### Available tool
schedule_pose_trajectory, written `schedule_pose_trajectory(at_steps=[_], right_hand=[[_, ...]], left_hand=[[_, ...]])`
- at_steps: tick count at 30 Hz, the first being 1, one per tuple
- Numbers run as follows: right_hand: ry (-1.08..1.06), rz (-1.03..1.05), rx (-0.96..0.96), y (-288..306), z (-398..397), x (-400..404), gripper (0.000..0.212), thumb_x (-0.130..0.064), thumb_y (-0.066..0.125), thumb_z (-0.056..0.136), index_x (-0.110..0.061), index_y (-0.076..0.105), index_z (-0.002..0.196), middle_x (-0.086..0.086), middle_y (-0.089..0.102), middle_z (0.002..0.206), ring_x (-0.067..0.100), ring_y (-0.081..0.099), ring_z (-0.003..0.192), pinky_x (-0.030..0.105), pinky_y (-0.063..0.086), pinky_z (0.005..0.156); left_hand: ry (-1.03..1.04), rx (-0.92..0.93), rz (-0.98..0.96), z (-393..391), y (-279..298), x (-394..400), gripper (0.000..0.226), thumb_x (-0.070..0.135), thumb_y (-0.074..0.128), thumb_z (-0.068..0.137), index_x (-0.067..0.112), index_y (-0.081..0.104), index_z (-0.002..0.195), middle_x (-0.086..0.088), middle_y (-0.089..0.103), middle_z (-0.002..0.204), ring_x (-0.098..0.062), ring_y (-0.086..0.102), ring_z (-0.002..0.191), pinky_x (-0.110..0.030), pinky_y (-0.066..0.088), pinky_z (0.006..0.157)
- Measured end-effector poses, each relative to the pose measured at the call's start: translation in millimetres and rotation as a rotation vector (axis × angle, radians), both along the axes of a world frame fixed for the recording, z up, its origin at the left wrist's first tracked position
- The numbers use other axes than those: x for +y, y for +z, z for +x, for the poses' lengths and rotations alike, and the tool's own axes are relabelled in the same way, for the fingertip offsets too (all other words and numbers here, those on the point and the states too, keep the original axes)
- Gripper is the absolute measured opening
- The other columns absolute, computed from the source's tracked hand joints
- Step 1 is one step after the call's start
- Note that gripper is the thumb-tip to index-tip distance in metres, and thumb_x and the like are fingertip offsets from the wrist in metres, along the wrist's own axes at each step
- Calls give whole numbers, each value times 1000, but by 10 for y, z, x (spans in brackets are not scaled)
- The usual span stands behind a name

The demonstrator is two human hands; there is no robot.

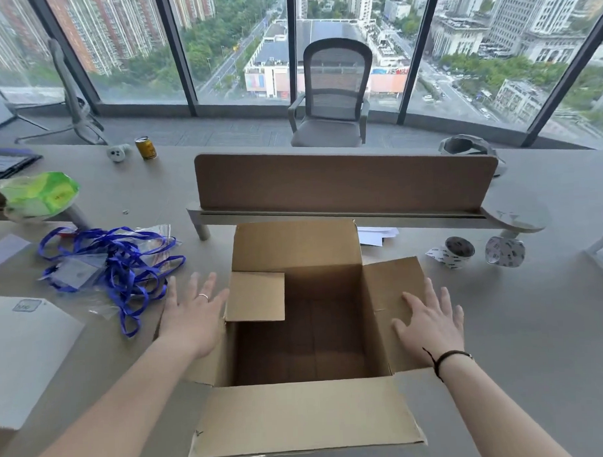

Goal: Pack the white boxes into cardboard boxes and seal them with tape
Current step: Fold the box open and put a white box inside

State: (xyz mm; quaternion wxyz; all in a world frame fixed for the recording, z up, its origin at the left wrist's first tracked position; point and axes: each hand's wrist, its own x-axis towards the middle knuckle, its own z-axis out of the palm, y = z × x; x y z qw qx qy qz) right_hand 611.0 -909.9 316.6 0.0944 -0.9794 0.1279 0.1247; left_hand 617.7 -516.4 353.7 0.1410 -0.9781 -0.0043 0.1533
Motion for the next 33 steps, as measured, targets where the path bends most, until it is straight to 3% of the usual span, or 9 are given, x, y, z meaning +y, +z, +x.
schedule_pose_trajectory(at_steps=[4,7,11,13,17,21,23,28,33], right_hand=[[61,59,38,-177,-113,210,71,-61,42,97,-37,18,159,-1,-9,171,27,-8,157,53,2,126],[141,128,85,-240,-183,310,78,-52,46,99,-38,0,160,-4,-13,170,25,-9,157,52,4,126],[146,206,113,-304,-233,323,81,-30,44,100,-51,-10,156,-7,-14,170,24,-6,157,50,14,125],[146,236,96,-328,-237,323,82,-25,43,98,-55,-9,154,-6,-13,170,25,0,157,45,20,124],[115,255,64,-333,-273,330,81,-22,41,98,-52,-6,156,-7,-11,170,26,7,155,41,30,120],[73,275,32,-391,-349,278,80,-26,40,96,-56,-7,154,-10,-6,170,25,12,154,42,36,116],[58,286,27,-410,-377,237,80,-27,40,96,-59,-6,153,-12,-4,170,24,12,154,41,38,115],[79,294,48,-385,-380,218,79,-25,39,98,-58,-7,153,-10,-3,170,27,10,156,45,33,119],[118,328,106,-346,-352,170,81,-22,41,100,-54,-9,155,-6,-5,171,27,6,157,45,28,122]], left_hand=[[-49,89,-92,-101,-345,-198,80,60,42,98,46,-11,156,-7,-29,163,-35,-24,151,-67,-14,116],[-209,105,-155,-166,-487,-331,63,54,41,101,54,8,154,-4,-39,159,-34,-35,147,-68,-14,114],[-329,87,-179,-194,-585,-356,47,47,43,101,50,35,148,0,-38,159,-31,-45,139,-63,-17,117],[-296,64,-154,-184,-595,-299,55,47,42,101,48,25,153,-3,-42,157,-32,-43,141,-62,-19,117],[-147,-62,-203,-210,-656,-143,90,45,47,97,29,-25,150,0,-57,145,-26,-46,140,-52,-23,117],[93,-140,-260,-266,-644,-11,99,51,42,98,13,-36,147,-17,-24,164,-32,-25,151,-49,-10,123],[205,-129,-331,-280,-632,35,97,59,42,96,22,-27,154,-20,-13,166,-36,-18,153,-49,-5,124],[453,25,-568,-283,-711,22,84,61,48,95,46,-6,157,-16,-16,166,-40,-18,152,-50,3,124],[495,107,-804,-347,-784,-48,76,39,50,102,36,1,160,-10,-9,169,-38,-6,154,-43,4,124]])
